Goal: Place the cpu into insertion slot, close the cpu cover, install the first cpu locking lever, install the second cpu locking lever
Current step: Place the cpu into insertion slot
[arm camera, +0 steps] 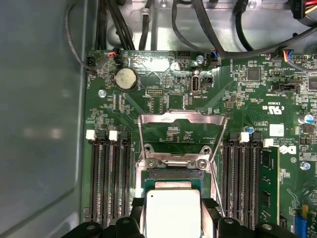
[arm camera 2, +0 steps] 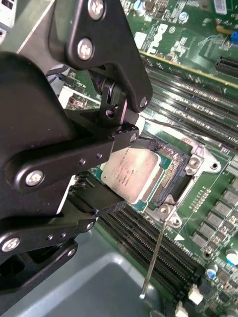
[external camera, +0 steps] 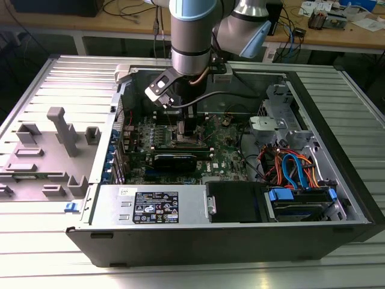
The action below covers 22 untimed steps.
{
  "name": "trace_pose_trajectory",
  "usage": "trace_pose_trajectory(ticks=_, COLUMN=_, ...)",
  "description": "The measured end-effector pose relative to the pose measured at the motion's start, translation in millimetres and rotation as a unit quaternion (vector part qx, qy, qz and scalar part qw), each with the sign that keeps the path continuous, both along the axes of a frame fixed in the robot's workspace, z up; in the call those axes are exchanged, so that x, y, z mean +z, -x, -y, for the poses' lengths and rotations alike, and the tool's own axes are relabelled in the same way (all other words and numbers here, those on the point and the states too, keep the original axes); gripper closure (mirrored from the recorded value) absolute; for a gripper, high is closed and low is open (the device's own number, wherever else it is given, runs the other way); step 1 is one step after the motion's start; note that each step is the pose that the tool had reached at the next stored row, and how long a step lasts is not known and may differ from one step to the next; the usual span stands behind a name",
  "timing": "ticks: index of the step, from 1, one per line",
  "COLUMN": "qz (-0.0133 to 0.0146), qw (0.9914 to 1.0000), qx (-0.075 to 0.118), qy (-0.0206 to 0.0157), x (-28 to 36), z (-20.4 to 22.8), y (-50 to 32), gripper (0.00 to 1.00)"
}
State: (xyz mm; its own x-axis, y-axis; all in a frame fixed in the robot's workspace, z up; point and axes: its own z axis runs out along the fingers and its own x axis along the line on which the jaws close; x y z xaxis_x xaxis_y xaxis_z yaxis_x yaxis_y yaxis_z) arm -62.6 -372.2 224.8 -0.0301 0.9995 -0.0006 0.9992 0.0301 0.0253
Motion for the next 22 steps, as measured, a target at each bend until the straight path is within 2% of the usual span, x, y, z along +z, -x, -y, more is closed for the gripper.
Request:
trace_pose_trajectory(ticks=3, qz=0.0, qw=1.0, qx=0.0, qy=0.0012, x=-3.6, z=0.0, y=0.0, gripper=0.46)
trace_pose_trajectory(ticks=4, qz=0.0, qw=0.99999, qx=-0.001, qy=0.0053, x=-4.5, z=-0.2, y=0.1, gripper=0.46)
trace_pose_trajectory(ticks=5, qz=0.0, qw=0.99997, qx=-0.001, qy=0.0075, x=-5.5, z=-0.4, y=0.0, gripper=0.46)
trace_pose_trajectory(ticks=6, qz=0.0, qw=0.99997, qx=-0.002, qy=0.008, x=-6.9, z=-0.4, y=0.0, gripper=0.46)
trace_pose_trajectory(ticks=11, qz=0.0001, qw=0.99989, qx=-0.013, qy=0.008, x=-12.8, z=-0.4, y=0.0, gripper=0.46)
trace_pose_trajectory(ticks=14, qz=0.001, qw=0.99988, qx=-0.013, qy=0.008, x=-15.8, z=0.2, y=0.2, gripper=0.46)
trace_pose_trajectory(ticks=22, qz=0.001, qw=0.99993, qx=-0.008, qy=0.008, x=-20.2, z=1.7, y=1.0, gripper=0.46)
